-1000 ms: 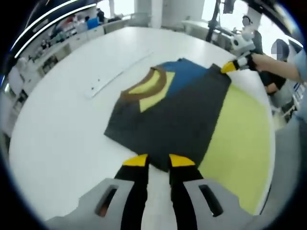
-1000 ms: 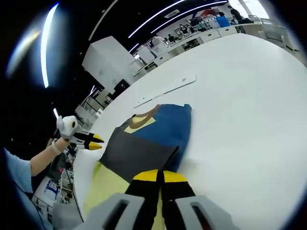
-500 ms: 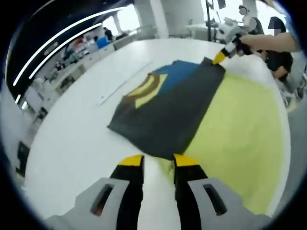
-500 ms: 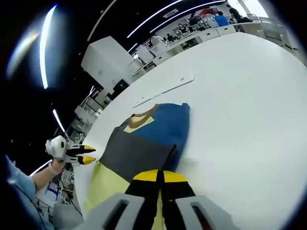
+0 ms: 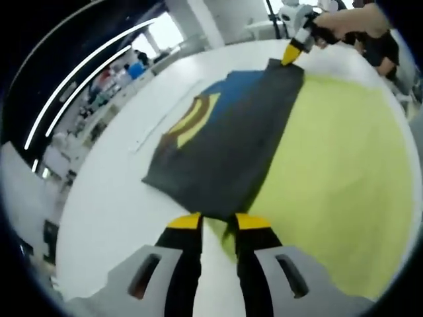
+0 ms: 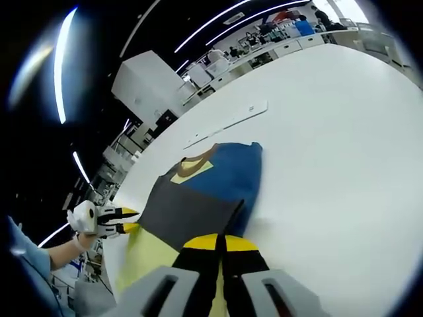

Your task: Fold the garment on the visible template until the final outline fits inside the template.

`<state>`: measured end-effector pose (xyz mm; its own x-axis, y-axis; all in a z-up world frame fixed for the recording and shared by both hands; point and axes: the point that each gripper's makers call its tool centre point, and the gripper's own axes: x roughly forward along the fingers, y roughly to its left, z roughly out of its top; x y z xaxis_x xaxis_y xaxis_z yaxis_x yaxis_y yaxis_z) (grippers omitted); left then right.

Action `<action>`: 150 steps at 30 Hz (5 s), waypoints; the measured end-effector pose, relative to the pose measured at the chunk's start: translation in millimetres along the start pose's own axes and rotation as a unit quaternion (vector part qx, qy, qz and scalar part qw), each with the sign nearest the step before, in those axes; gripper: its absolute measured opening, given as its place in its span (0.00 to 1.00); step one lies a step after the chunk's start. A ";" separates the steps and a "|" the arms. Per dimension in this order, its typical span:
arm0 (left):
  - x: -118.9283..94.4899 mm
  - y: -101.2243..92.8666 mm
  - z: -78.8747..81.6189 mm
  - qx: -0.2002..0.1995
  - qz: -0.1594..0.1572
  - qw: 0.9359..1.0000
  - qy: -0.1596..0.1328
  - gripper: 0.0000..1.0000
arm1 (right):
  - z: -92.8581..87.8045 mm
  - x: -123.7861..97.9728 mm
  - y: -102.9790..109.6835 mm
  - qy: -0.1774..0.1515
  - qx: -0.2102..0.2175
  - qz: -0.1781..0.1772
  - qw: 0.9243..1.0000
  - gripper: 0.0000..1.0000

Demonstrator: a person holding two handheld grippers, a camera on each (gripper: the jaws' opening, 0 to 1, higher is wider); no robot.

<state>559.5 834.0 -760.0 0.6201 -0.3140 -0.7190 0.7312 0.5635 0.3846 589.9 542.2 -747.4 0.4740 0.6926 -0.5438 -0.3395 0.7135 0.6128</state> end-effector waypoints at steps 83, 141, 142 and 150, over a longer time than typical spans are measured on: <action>-65.6 -6.4 0.3 -0.271 0.068 0.952 -0.126 0.83 | -21.8 -25.9 63.1 -0.028 -0.211 0.025 0.977 1.00; -156.0 -135.8 -41.3 -0.346 -0.095 0.930 -0.077 0.69 | -130.1 -134.1 49.9 0.013 -0.187 -0.053 0.981 0.90; -154.6 -137.8 -43.9 -0.349 -0.098 0.929 -0.073 0.68 | -132.9 -133.5 49.8 0.015 -0.187 -0.048 0.981 0.88; -153.1 -160.1 -64.1 -0.390 -0.128 0.911 -0.033 0.56 | -164.5 -133.1 36.9 0.052 -0.157 -0.048 0.985 0.74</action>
<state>329.3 840.8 -748.6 0.4931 -0.5421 -0.6804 0.4455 0.8291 -0.3377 380.6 493.8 -746.7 0.4357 0.6164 -0.6559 -0.5402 0.7620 0.3571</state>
